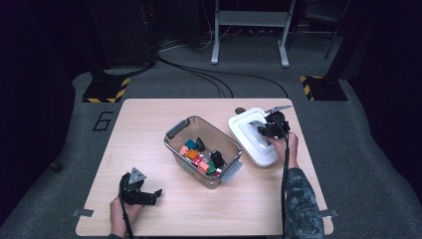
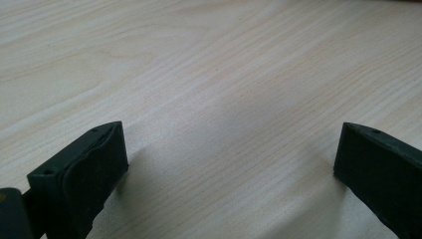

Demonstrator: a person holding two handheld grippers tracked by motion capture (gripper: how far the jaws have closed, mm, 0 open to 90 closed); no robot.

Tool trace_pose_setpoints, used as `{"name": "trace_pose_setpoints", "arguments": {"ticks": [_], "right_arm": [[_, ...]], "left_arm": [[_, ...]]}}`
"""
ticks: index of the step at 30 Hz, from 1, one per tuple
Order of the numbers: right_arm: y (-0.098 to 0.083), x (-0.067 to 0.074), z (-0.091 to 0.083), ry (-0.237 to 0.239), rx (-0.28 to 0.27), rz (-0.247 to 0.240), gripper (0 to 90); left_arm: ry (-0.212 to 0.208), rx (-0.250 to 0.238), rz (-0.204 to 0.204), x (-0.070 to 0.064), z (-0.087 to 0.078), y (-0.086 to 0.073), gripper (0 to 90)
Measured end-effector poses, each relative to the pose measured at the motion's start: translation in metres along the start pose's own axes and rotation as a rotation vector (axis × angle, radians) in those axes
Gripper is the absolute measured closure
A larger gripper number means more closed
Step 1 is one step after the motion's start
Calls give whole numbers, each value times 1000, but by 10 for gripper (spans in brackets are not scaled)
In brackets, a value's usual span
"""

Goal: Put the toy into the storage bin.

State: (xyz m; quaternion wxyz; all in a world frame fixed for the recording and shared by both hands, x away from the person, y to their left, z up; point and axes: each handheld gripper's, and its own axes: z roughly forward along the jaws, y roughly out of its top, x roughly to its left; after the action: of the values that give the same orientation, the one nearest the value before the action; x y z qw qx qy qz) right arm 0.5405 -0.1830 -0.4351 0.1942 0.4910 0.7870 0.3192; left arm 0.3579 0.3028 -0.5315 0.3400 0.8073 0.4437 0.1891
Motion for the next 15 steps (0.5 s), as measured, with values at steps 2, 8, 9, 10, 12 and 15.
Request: {"name": "trace_pose_setpoints", "arguments": {"ticks": [2,8,9,10,12,15], "right_arm": [[3,-3,-4,2,-4,-7,672],[10,-9,-18,1,-16,-8,672],[11,-9,-21,-2,-13,-5,673],[14,-11,-26,-9,-19,-19,673],[16,-13,-32,-6,-27,-13,672],[19,-15,-37,-8,-37,-13,673]], "left_arm": [[0,0,1,0,0,0,3],[-2,4,2,0,0,1,3],[1,5,8,1,0,1,3],[0,6,9,1,0,1,3],[0,-1,13,1,1,1,2],[-1,0,17,1,1,1,3]]}}
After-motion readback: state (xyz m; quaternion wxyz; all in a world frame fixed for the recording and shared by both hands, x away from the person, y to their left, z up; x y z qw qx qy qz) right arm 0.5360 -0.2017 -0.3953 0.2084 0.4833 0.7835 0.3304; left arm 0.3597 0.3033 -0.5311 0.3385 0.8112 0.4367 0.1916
